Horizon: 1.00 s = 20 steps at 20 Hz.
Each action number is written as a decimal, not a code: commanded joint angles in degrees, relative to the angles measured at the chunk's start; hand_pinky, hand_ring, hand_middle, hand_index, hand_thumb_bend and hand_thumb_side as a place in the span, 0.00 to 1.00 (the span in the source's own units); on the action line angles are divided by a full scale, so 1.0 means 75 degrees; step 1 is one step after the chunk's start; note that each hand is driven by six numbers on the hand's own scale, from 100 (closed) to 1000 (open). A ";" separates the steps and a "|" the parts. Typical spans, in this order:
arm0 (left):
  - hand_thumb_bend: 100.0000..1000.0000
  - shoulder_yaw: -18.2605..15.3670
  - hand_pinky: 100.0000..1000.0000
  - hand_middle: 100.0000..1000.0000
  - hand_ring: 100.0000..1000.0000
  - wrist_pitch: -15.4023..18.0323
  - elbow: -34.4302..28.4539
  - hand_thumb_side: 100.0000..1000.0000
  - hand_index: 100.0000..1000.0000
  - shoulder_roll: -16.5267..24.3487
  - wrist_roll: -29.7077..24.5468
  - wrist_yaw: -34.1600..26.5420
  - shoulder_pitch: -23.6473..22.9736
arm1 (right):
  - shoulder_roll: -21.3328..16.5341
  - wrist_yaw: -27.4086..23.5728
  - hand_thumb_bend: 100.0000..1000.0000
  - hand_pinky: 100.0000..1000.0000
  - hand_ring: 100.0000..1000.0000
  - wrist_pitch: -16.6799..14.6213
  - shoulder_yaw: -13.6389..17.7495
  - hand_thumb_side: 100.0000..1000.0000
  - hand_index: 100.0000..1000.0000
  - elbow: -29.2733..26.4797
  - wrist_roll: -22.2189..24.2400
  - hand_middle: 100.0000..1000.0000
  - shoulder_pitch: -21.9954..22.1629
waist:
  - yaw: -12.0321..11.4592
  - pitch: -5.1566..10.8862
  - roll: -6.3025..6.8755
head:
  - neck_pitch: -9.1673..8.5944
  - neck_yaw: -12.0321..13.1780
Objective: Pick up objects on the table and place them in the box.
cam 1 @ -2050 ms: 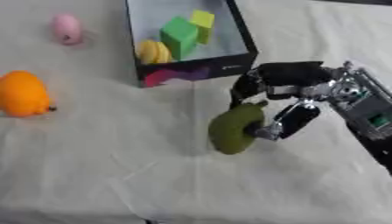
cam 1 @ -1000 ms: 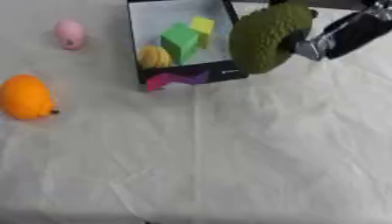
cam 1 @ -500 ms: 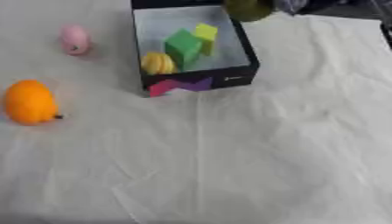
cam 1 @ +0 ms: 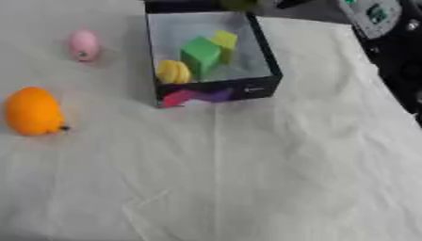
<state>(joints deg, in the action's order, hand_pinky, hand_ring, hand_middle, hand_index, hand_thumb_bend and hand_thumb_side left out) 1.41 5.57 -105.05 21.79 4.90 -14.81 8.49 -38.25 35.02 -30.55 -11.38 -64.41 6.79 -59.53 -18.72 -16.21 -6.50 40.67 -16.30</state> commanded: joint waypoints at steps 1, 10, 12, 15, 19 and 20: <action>0.05 0.0080 0.98 0.60 0.74 -0.0031 -0.0051 0.88 0.64 0.0076 -0.0127 -0.0084 0.0160 | -0.0036 0.0506 0.18 0.66 0.53 -0.0087 0.0168 0.21 0.58 0.0331 -0.0353 0.41 -0.0202 | -0.0077 0.0018 -0.0045 | -0.0029 -0.0166; 0.05 0.0185 0.98 0.60 0.75 -0.0062 -0.0030 0.89 0.64 0.0032 -0.0261 -0.0134 0.0300 | 0.0256 0.1633 0.22 0.70 0.60 -0.0371 0.0164 0.36 0.65 0.0849 -0.0680 0.47 -0.0099 | -0.0362 -0.0051 -0.0043 | -0.0094 -0.0404; 0.05 0.0181 0.98 0.60 0.75 -0.0060 -0.0031 0.89 0.64 0.0048 -0.0262 -0.0134 0.0290 | 0.0262 0.1906 0.26 0.75 0.69 -0.0521 0.0120 0.41 0.74 0.0803 -0.0684 0.56 -0.0034 | -0.0358 -0.0054 -0.0044 | -0.0098 -0.0408; 0.05 0.0173 0.98 0.60 0.75 -0.0056 -0.0031 0.89 0.64 0.0059 -0.0258 -0.0124 0.0268 | 0.0234 0.2217 0.27 0.81 0.81 -0.0768 0.0064 0.43 0.90 0.0663 -0.0591 0.70 0.0052 | -0.0328 -0.0051 -0.0044 | -0.0100 -0.0384; 0.05 0.0157 0.98 0.60 0.75 -0.0058 -0.0017 0.89 0.64 0.0061 -0.0249 -0.0111 0.0207 | 0.0173 0.2024 0.27 0.84 0.84 -0.0969 0.0115 0.32 0.94 0.0402 -0.0223 0.75 0.0099 | -0.0270 -0.0006 -0.0023 | -0.0044 -0.0330; 0.05 0.0149 0.98 0.60 0.75 -0.0058 -0.0010 0.89 0.64 0.0064 -0.0242 -0.0105 0.0178 | 0.0138 0.1828 0.25 0.84 0.84 -0.0990 0.0131 0.26 0.93 0.0287 -0.0123 0.74 0.0108 | -0.0243 0.0014 -0.0016 | -0.0014 -0.0305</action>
<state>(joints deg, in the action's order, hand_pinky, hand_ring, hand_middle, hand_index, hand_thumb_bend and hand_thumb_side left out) 2.72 5.00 -104.41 21.26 3.09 -15.52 9.70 -35.14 49.64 -37.59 -11.08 -60.50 5.08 -57.89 -20.44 -16.84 -6.51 40.72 -18.73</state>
